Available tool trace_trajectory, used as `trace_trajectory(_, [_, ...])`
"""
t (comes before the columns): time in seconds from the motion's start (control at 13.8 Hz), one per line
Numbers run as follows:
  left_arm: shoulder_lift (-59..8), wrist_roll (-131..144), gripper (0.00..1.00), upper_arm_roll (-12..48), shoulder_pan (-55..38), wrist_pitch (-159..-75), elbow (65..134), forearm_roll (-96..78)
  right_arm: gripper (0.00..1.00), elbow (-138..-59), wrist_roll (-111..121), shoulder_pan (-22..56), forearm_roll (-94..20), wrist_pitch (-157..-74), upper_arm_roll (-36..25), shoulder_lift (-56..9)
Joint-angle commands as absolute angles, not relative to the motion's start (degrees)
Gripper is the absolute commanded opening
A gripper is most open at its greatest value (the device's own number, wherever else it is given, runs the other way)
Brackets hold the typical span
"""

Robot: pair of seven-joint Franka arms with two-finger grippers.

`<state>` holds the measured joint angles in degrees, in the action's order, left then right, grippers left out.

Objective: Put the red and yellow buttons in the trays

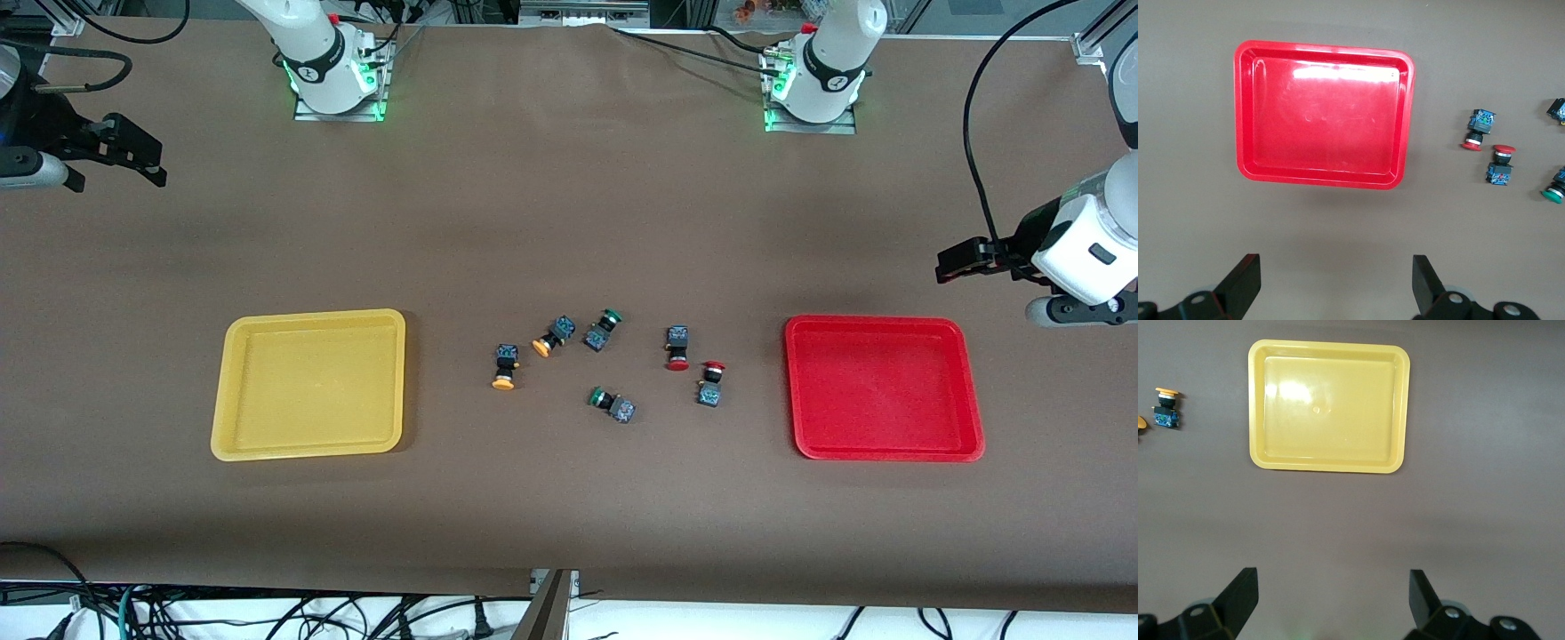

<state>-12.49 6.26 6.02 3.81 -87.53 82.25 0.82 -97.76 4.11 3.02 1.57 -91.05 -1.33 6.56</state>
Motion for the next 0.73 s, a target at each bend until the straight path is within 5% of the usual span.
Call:
trace_trajectory(0.0, [-15.3,5.7,1.0,6.5,3.1,-86.7,78.6,1.0,1.0,-94.6,4.0,3.2,0.7,-90.9,-1.6,5.6])
trace_trajectory(0.29, [-19.1,6.4,1.0,7.8,1.9,-87.5,78.7,-2.7,1.0,-93.0,7.2,3.4,0.9,-90.3,-1.2,1.1])
trace_trajectory(0.65, [-28.5,15.4,1.0,7.8,-6.1,-99.4,78.7,-2.1,1.0,-92.9,8.3,3.8,1.1,-90.9,-1.1,-3.7])
